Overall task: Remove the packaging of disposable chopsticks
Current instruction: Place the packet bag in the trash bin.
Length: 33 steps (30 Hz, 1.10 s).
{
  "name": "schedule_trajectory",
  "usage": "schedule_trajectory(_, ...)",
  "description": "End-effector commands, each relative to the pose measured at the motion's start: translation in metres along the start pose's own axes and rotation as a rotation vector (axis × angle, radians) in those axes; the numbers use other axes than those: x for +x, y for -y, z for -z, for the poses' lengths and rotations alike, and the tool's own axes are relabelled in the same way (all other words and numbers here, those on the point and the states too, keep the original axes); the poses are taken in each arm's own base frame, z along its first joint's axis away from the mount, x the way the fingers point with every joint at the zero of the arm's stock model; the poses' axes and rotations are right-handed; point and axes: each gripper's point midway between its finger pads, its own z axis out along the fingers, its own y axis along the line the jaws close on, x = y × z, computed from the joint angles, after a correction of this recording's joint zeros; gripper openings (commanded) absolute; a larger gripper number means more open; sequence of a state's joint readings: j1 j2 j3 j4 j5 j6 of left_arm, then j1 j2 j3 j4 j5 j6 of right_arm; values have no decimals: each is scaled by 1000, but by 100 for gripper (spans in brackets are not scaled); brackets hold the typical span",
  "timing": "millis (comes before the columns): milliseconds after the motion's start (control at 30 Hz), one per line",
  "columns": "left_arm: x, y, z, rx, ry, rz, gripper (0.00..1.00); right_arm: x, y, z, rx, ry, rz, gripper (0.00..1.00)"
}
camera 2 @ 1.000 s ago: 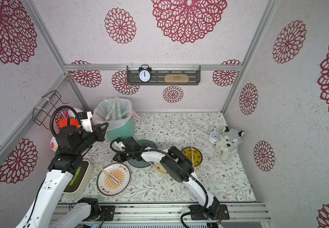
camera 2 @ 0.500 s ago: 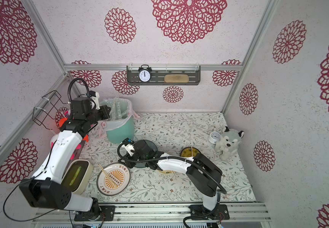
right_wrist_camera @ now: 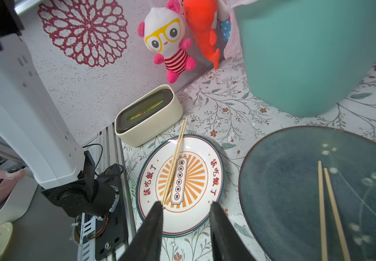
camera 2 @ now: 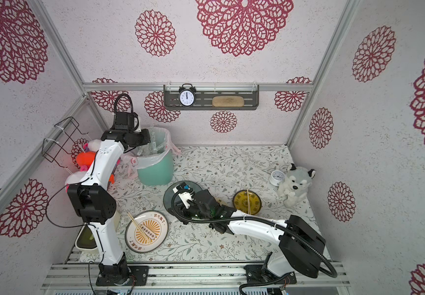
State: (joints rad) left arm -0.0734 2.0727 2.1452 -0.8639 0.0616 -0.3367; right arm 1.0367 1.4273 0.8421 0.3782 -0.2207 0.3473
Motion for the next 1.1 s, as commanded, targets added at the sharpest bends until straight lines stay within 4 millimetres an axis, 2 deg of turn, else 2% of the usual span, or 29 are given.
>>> schedule_trajectory(0,8,-10,-4,-94,-89,-39,17,-17,1,9,22,69,33,37)
schedule_trajectory(67,20,-24,-23,-136,-177,-33,15,-16,1,11,23,69,27,37)
schedule_trajectory(100,31,-26,-33,-130,-237,-29,11,-15,1,13,24,69,24,37)
schedule_trajectory(133,37,-26,-36,-129,-267,-29,12,-15,1,15,25,75,21,37)
schedule_trajectory(233,30,-16,-29,-113,-232,-51,22,-17,1,21,32,86,15,37)
schedule_trajectory(433,-23,4,46,-80,17,-51,74,-14,0,19,21,77,10,38)
schedule_trajectory(467,-32,8,60,-78,51,-58,98,-13,1,18,24,73,10,37)
schedule_trajectory(533,-44,13,82,-76,104,-65,98,-11,2,17,28,70,10,38)
schedule_trajectory(633,-57,7,107,-115,163,-55,98,-10,3,15,29,70,11,38)
schedule_trajectory(733,-54,-4,121,-162,163,-38,98,-8,3,13,24,60,10,38)
schedule_trajectory(833,-51,-2,122,-144,168,-40,98,-8,3,13,27,57,12,38)
schedule_trajectory(867,-55,1,142,-131,215,-39,98,-10,4,14,35,65,14,38)
schedule_trajectory(900,-55,4,148,-124,236,-40,98,-12,5,16,46,74,19,41)
schedule_trajectory(967,-45,10,174,-117,309,-41,98,-26,13,28,97,109,30,66)
schedule_trajectory(1000,-36,11,178,-120,344,-48,98,-36,18,37,126,134,36,70)
schedule_trajectory(1067,-15,10,211,-96,509,-32,98,-65,37,68,191,234,26,88)
